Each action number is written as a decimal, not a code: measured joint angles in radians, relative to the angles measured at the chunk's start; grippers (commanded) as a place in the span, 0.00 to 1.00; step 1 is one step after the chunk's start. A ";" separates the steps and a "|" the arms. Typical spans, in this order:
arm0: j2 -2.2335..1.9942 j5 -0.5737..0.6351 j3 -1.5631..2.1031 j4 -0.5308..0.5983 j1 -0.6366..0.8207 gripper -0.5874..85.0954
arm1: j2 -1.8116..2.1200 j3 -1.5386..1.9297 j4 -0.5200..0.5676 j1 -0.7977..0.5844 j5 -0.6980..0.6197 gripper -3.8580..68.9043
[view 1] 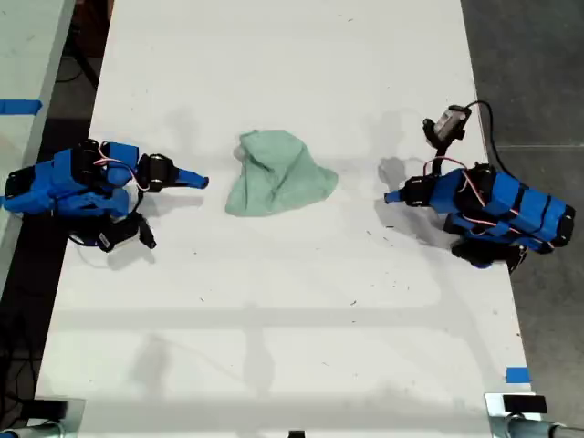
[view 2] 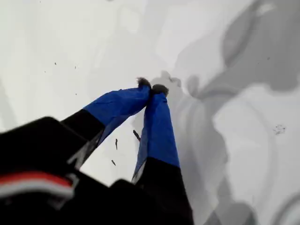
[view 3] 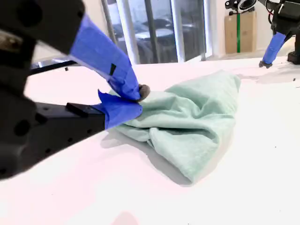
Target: Fold t shirt
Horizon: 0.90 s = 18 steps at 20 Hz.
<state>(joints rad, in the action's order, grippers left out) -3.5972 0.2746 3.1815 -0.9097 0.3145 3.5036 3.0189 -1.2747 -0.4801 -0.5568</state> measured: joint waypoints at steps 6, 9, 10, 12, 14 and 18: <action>0.000 -0.014 0.000 -0.003 0.014 0.01 | 0.000 0.000 -0.028 0.000 0.049 0.07; 0.000 -0.014 0.000 -0.003 0.015 0.01 | 0.000 0.000 -0.044 -0.012 0.078 0.08; 0.000 -0.014 0.000 -0.003 0.018 0.01 | 0.000 0.000 -0.061 -0.017 0.086 0.08; 0.000 -0.014 0.000 -0.003 0.023 0.01 | 0.000 0.000 -0.069 -0.020 0.095 0.08; 0.000 -0.014 0.000 -0.003 0.023 0.01 | 0.000 0.000 -0.069 -0.020 0.106 0.08; 0.000 -0.014 0.000 -0.003 0.021 0.01 | 0.000 0.000 -0.087 -0.034 0.146 0.08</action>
<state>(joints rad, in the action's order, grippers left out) -3.5972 0.2608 3.1815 -0.9127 0.3359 3.5036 3.0189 -1.3622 -0.5139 -0.4111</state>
